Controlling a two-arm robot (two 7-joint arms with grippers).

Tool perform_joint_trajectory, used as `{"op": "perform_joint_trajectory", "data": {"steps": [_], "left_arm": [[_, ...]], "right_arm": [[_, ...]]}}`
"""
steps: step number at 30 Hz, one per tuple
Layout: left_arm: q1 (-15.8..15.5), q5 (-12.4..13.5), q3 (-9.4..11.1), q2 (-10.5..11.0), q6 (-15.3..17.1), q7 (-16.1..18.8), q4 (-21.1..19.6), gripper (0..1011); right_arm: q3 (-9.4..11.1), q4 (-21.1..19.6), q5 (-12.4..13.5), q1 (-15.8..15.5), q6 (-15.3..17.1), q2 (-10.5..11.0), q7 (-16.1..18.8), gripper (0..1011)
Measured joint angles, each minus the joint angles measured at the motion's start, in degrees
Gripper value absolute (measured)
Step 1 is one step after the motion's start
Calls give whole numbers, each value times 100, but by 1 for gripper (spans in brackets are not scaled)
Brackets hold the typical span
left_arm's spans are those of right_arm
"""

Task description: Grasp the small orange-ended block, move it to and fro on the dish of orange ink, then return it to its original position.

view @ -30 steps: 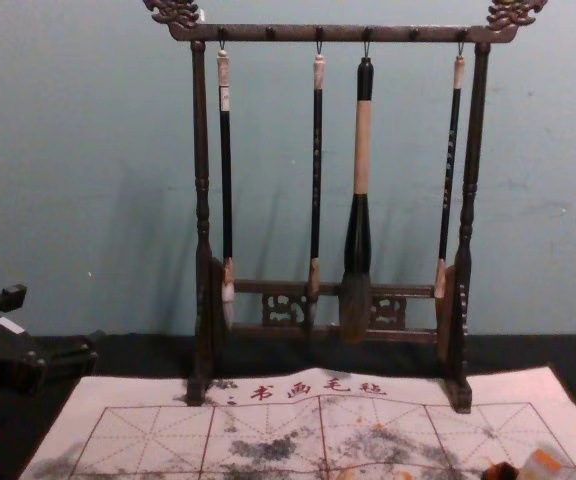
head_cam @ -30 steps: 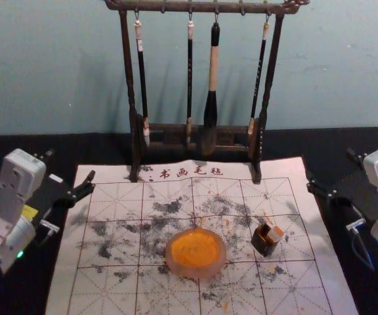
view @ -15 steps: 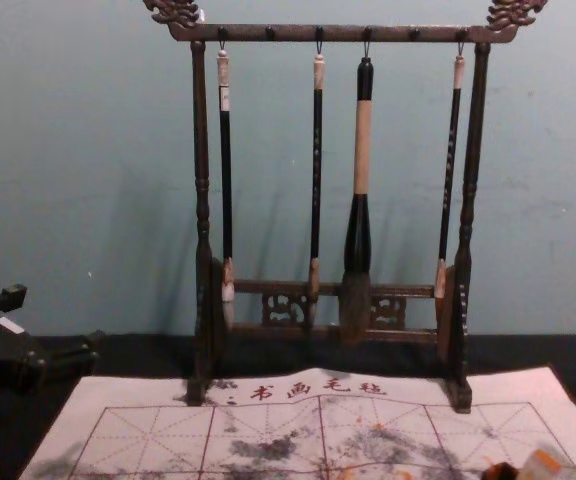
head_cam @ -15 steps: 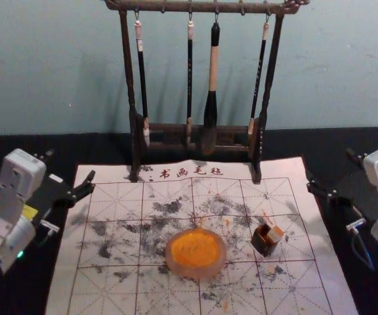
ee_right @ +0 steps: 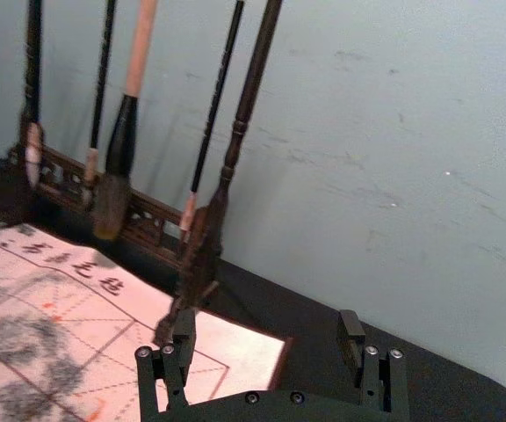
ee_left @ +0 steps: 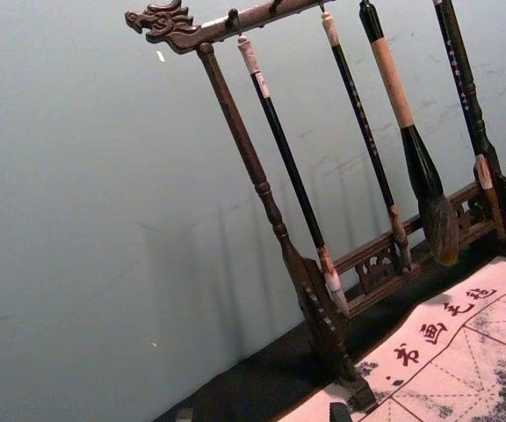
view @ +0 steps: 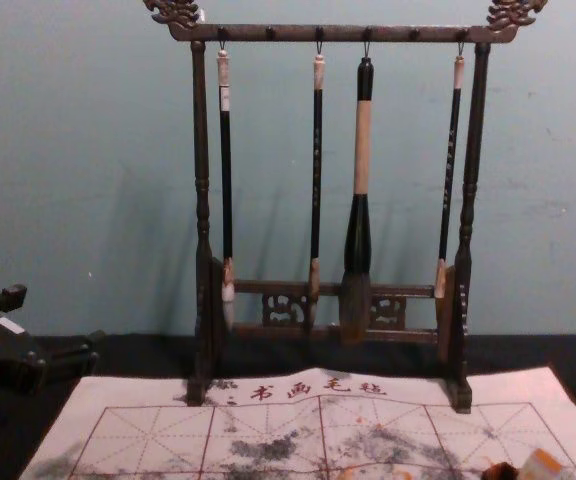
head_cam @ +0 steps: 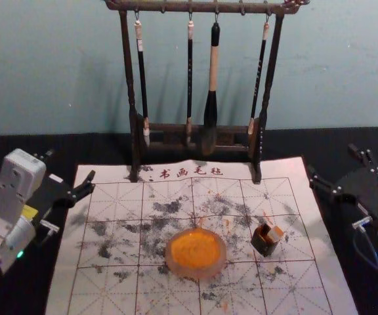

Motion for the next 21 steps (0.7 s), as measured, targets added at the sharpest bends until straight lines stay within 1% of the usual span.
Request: {"op": "perform_joint_trajectory", "data": {"steps": [2, 5, 6, 9, 10, 12, 13, 16, 17, 21], "left_arm": [[0, 0, 0, 0, 0, 0, -1, 1001], [0, 0, 0, 0, 0, 0, 0, 1001], [0, 0, 0, 0, 0, 0, -1, 1001], [0, 0, 0, 0, 0, 0, 0, 1001], [0, 0, 0, 0, 0, 0, 0, 1001], [0, 0, 0, 0, 0, 0, 0, 1001], [0, 0, 0, 0, 0, 0, 0, 1001], [0, 0, 0, 0, 0, 0, 0, 1001], [0, 0, 0, 0, 0, 0, 0, 1001], [0, 0, 0, 0, 0, 0, 0, 1001]], "right_arm": [[76, -62, 156, -73, -44, 36, 223, 1000], [134, -120, 268, -145, -70, 67, 373, 1000], [177, -181, 355, -213, -89, 98, 490, 1000], [244, -292, 495, -342, -127, 161, 670, 1000], [283, -367, 586, -427, -159, 200, 787, 1000], [323, -433, 665, -513, -195, 237, 898, 1000], [361, -507, 743, -613, -242, 280, 1017, 1000], [413, -610, 831, -748, -310, 343, 1189, 1000], [438, -671, 871, -836, -345, 386, 1288, 1000], [471, -824, 918, -1019, -371, 473, 1480, 1000]]}}
